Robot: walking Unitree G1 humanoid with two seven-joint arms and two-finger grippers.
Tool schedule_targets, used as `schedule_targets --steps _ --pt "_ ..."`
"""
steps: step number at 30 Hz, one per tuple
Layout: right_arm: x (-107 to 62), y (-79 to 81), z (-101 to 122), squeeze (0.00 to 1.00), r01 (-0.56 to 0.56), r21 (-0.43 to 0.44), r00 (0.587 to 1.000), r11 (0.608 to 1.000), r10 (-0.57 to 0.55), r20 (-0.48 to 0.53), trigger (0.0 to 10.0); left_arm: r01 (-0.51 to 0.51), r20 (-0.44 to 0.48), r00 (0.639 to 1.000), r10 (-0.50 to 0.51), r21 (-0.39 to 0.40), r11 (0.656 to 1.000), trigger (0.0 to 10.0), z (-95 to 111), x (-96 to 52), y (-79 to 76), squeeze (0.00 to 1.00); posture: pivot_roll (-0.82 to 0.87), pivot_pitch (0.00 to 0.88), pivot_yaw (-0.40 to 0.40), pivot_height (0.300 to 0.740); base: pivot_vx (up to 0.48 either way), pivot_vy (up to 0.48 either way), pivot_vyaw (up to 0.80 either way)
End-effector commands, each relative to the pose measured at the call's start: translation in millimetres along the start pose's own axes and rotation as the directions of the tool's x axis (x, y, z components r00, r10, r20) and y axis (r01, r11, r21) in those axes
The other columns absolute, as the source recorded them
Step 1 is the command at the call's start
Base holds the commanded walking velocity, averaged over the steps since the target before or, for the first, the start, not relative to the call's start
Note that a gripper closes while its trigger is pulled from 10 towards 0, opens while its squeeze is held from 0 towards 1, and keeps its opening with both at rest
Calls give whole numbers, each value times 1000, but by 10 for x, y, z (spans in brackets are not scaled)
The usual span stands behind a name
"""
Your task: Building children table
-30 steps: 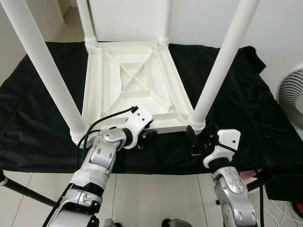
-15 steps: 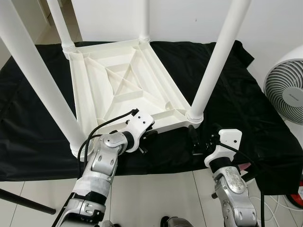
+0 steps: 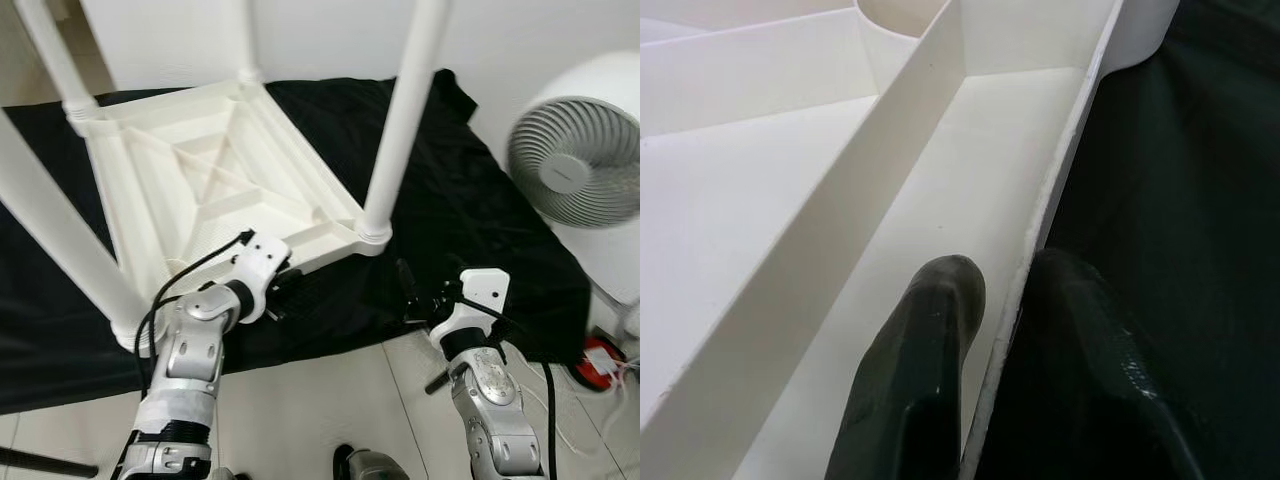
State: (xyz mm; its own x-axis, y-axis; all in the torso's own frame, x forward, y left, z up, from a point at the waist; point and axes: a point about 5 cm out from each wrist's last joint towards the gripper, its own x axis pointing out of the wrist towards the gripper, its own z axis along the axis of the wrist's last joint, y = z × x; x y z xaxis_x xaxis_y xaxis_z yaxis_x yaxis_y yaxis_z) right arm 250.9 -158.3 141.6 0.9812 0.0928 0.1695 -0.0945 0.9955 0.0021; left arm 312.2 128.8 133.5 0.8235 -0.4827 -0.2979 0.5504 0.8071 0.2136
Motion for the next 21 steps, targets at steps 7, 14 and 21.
schedule_targets --steps 7,14,21 --pt "13 -8 -12 0 -5 -11 1000 1000 5 -5 10000 -583 -103 807 581 19 812 0 -292 -266 207 0 -150 137 30 740 0 0 0" --pt "44 6 -5 0 -37 -24 999 999 36 -3 10000 -412 0 911 413 72 908 10000 -230 -197 12 0 -152 145 32 740 0 0 0" --pt "85 35 5 0 -76 -28 997 997 77 5 10000 -308 129 943 305 2 951 10000 -23 -162 -8 0 -153 142 39 740 0 0 0"
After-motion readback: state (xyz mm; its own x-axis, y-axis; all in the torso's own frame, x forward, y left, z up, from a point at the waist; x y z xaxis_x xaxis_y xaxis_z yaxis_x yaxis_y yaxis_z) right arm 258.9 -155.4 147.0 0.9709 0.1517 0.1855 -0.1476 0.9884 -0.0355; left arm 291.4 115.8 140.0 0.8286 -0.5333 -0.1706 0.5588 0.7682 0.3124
